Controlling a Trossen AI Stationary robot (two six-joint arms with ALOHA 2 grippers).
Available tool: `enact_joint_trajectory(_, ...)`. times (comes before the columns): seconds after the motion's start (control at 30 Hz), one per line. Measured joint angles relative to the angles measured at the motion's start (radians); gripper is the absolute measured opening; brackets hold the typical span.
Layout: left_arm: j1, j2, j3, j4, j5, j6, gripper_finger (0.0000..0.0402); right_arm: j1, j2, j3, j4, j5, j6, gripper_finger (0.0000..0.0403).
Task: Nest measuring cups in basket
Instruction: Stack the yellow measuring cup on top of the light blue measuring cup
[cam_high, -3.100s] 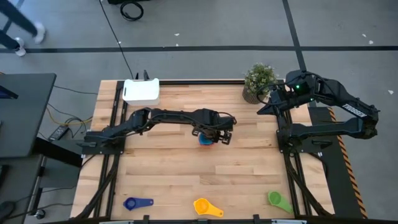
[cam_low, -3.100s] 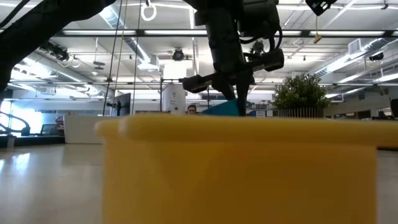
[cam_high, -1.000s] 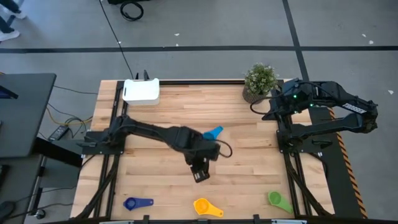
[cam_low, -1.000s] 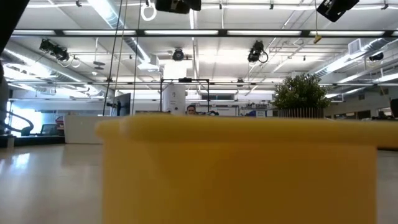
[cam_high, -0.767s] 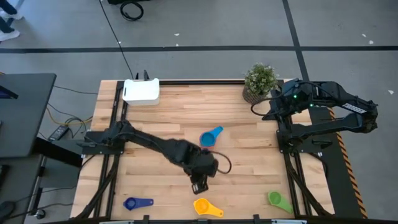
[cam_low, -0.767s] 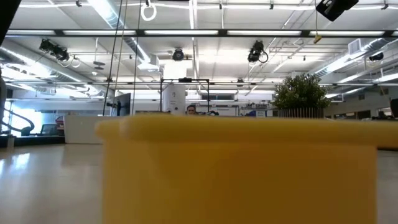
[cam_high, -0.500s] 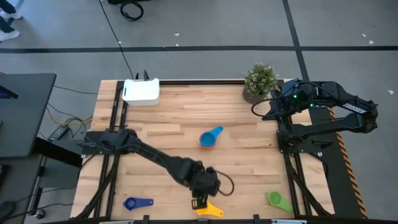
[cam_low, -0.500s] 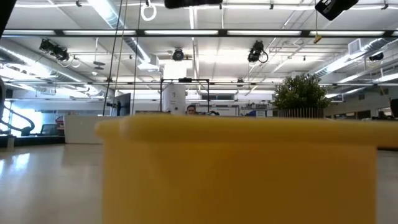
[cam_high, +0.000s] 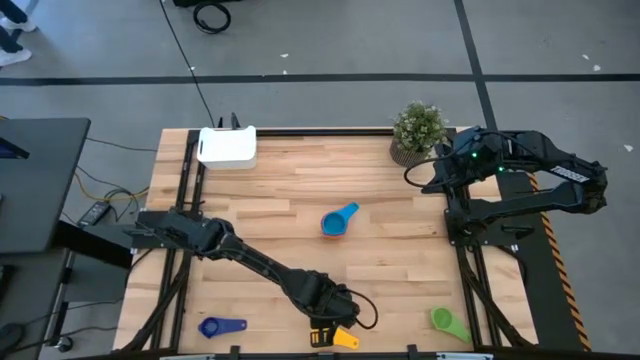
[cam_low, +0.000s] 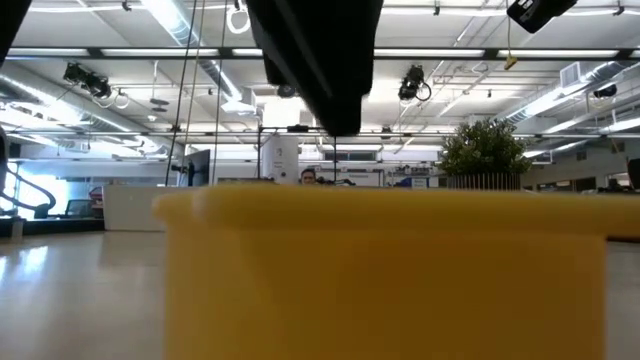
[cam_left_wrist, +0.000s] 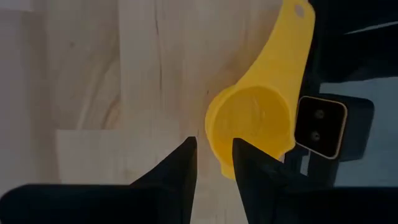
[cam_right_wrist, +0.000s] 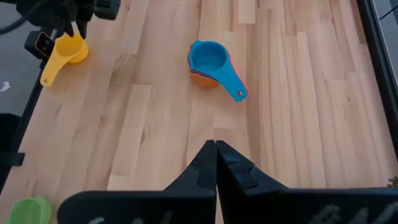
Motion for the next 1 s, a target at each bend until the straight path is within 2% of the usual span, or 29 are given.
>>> enact_joint_trajectory(0.43, 0.001, 0.015, 0.000, 0.005, 0.019, 0.096, 0.0110, 0.000, 0.000, 0.000, 0.000, 0.000, 0.023, 0.0003)
enact_joint_trajectory(0.8, 0.003, 0.030, -0.014, 0.051, 0.001, 0.095, 0.0110, 0.000, 0.000, 0.000, 0.000, 0.000, 0.023, 0.0003)
enact_joint_trajectory(1.0, 0.003, 0.059, -0.015, 0.072, 0.026, 0.095, 0.0110, 0.000, 0.000, 0.000, -0.002, 0.000, 0.024, 0.0003)
